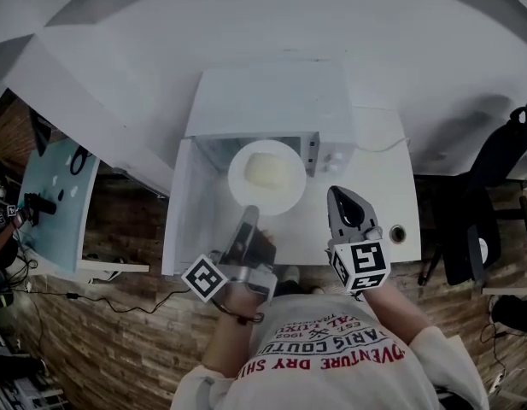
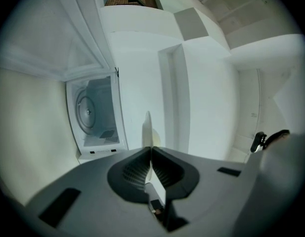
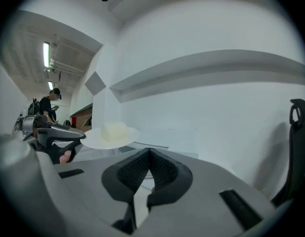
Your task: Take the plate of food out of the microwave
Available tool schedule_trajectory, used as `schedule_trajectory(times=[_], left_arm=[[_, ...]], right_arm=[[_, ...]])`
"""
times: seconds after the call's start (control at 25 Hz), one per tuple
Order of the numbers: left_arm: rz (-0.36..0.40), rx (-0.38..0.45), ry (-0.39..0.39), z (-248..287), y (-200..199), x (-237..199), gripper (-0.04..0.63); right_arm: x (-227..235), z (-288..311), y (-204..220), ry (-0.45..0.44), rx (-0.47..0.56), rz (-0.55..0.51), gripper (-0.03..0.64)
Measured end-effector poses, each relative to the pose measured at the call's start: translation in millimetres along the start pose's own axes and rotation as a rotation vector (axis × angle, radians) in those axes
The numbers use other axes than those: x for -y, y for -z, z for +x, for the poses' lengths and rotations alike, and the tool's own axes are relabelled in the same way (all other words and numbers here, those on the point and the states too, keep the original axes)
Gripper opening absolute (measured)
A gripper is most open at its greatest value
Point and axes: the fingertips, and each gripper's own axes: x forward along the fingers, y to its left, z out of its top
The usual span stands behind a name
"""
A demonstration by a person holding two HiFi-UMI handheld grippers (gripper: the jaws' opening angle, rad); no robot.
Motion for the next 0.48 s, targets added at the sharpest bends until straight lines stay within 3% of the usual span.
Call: schedule_trajectory(times=[0.48], left_arm=[[-0.006, 0.010, 0.025, 8.7, -9.4, 7.9, 0.015]], right_arm=[[-5.8, 7.6, -10.4, -0.011, 0.011, -0.044, 0.011]])
